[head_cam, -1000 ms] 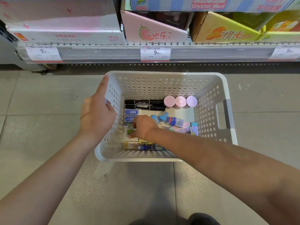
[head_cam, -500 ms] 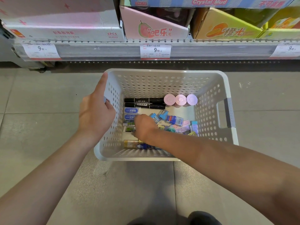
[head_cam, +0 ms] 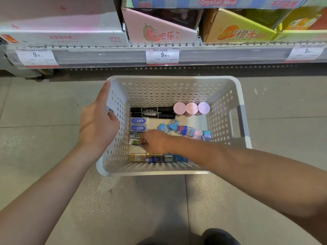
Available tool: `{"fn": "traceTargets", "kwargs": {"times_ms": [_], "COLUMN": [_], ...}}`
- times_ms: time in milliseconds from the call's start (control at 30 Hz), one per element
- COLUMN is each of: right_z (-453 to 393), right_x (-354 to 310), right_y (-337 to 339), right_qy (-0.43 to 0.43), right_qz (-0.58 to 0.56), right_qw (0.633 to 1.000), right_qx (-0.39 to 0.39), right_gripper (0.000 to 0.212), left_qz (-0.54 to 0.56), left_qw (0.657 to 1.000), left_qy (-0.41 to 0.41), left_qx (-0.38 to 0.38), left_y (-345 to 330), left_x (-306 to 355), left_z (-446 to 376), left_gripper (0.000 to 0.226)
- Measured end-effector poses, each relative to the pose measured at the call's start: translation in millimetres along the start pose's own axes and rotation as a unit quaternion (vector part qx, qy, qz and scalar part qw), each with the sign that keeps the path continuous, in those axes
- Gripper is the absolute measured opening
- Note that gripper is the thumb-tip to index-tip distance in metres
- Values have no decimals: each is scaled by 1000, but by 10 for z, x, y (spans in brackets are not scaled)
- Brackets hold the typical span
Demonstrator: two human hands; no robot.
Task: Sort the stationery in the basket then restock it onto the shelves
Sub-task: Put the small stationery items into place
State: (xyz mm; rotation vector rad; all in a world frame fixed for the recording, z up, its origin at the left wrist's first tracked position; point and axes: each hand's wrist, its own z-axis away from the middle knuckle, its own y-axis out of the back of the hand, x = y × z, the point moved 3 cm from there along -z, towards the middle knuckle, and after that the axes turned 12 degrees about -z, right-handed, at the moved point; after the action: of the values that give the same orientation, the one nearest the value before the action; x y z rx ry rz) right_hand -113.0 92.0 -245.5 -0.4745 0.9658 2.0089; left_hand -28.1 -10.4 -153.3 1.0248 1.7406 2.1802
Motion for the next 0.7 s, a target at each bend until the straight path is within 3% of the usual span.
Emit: {"fn": "traceTargets", "kwargs": {"times_ms": [167, 333, 533, 700], "right_z": [288, 593, 723, 658], "right_x": [208, 446, 694, 764], "right_y": [586, 871, 433, 366], "right_qy": [6, -61, -126, -149], "right_qz": [-111, 67, 294, 294], "right_qw": [994, 988, 912, 924], "right_qx": [-19, -121, -257, -195], "right_gripper": [27, 28, 46, 51], "left_qz": [-4, -10, -48, -45], "left_qw": [1000, 1000, 999, 999], "left_qy": [-7, -5, -8, 19], "left_qx": [-2, -8, -7, -9], "left_y": [-4, -6, 0, -4], "left_x": [5, -11, -1, 0], "left_z": [3, -13, -25, -31], "left_gripper": [70, 70, 69, 70]}}
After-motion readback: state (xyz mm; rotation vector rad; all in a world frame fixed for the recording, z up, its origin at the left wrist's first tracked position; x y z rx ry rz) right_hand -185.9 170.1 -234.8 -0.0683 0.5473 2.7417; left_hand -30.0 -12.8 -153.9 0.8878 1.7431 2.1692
